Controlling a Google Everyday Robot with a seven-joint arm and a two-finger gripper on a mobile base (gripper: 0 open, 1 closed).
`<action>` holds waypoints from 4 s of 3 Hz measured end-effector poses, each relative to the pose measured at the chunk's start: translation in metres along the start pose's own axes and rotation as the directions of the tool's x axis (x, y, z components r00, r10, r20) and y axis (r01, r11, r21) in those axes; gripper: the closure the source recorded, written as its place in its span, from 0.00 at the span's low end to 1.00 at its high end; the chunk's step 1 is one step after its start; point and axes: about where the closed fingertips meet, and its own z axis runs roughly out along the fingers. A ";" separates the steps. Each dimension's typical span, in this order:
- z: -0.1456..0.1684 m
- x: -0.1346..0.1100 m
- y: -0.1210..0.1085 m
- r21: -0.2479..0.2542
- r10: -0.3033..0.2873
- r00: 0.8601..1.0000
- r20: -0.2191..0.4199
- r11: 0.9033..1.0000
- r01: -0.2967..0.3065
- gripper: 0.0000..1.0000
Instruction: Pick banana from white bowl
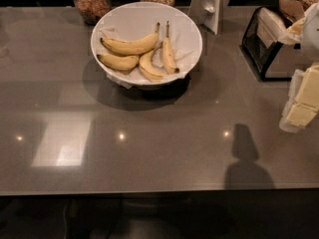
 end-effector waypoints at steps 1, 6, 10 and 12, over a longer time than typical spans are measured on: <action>0.000 0.000 0.000 0.000 0.000 1.000 0.000 1.000 0.000 0.00; 0.007 -0.141 -0.082 0.327 -0.376 0.805 0.459 0.914 0.241 0.00; 0.042 -0.243 -0.123 0.499 -0.678 0.633 0.374 0.723 0.478 0.18; 0.095 -0.279 -0.152 0.480 -0.710 0.605 0.360 0.697 0.532 0.51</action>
Offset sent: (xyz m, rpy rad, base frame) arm 0.0311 0.0327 0.0174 0.1859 -0.2280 0.1668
